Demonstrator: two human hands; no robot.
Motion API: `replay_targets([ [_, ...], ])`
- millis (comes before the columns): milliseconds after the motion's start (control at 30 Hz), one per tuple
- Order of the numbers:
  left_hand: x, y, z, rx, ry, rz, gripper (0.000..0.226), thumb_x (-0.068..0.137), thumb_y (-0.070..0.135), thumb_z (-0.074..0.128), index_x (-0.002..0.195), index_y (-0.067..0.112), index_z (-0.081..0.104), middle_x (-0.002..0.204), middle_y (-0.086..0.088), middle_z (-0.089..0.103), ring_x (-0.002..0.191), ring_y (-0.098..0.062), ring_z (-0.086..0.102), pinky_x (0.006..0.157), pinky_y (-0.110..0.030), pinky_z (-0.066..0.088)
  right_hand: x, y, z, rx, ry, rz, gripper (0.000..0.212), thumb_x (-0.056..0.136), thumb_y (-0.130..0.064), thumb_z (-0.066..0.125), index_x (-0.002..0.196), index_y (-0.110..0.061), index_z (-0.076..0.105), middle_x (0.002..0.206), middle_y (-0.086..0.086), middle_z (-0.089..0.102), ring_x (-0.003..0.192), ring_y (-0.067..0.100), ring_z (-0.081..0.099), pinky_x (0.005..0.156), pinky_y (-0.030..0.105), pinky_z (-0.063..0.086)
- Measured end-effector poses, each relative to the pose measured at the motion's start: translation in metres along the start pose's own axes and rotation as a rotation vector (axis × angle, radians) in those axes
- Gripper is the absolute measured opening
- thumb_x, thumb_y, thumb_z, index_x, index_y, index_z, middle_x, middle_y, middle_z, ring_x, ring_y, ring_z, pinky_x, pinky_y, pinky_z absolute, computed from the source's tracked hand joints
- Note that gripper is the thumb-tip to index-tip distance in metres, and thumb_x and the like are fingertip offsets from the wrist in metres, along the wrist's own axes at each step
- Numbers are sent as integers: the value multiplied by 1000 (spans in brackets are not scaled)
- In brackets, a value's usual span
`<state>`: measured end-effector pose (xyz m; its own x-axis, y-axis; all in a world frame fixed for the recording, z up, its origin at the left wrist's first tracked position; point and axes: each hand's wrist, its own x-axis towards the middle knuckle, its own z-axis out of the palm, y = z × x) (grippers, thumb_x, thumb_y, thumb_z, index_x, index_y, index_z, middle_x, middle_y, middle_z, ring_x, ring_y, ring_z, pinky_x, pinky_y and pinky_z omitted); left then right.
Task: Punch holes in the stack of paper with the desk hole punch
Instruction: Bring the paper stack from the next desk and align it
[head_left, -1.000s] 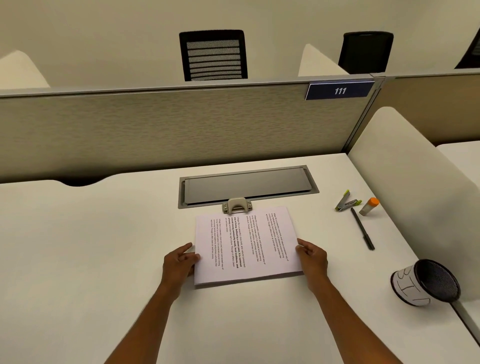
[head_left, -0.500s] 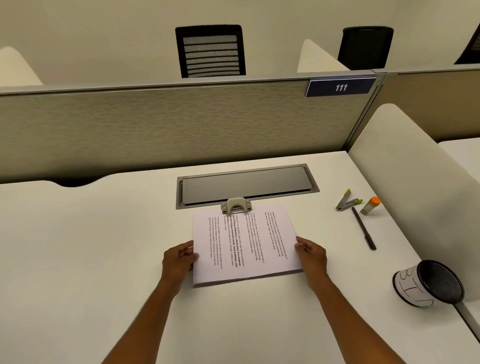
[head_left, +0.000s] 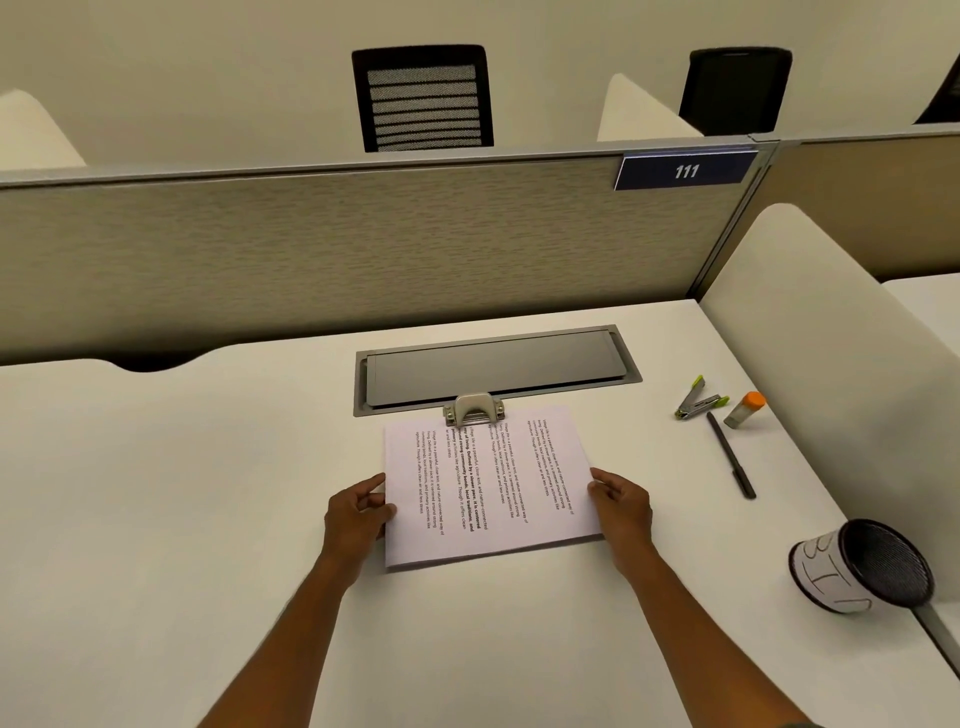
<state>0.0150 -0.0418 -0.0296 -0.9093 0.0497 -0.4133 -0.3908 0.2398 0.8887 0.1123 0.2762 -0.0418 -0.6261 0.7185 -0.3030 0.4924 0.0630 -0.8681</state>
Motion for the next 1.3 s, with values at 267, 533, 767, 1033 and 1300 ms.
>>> replay_targets([
  [267, -1, 4, 0, 25, 16, -2, 48, 85, -9, 64, 130, 8, 59, 116, -18, 69, 102, -35, 66, 89, -51, 56, 1, 1, 1, -6, 8, -1, 30, 94, -9, 58, 123, -7, 65, 125, 9, 66, 98, 16, 57, 90, 28, 47],
  [533, 0, 8, -2, 81, 12, -4, 52, 84, -10, 65, 132, 8, 58, 112, -18, 71, 98, -37, 68, 87, -53, 57, 4, 0, 5, -1, 11, 6, 30, 92, -7, 59, 121, -8, 66, 124, 9, 66, 100, 18, 60, 92, 28, 47],
  [767, 3, 14, -1, 97, 4, -19, 55, 86, -7, 64, 137, 6, 51, 113, -21, 70, 99, -41, 66, 79, -46, 58, 5, -2, 8, -25, -12, 5, 33, 92, -9, 58, 125, -8, 63, 129, 7, 64, 115, 25, 60, 94, 26, 43],
  [1033, 9, 18, 0, 135, 23, -25, 54, 85, -7, 65, 137, 4, 52, 110, -24, 69, 100, -44, 65, 83, -51, 58, 5, -3, 9, -36, -12, 0, 34, 93, -10, 58, 127, -8, 62, 130, 8, 63, 112, 23, 60, 92, 27, 45],
  [1300, 13, 20, 0, 132, 39, -23, 51, 88, -1, 66, 137, 6, 53, 107, -21, 70, 97, -41, 66, 82, -51, 59, 4, -3, 8, -44, -5, 0, 35, 93, -9, 58, 127, -8, 62, 130, 7, 63, 116, 24, 60, 97, 29, 45],
])
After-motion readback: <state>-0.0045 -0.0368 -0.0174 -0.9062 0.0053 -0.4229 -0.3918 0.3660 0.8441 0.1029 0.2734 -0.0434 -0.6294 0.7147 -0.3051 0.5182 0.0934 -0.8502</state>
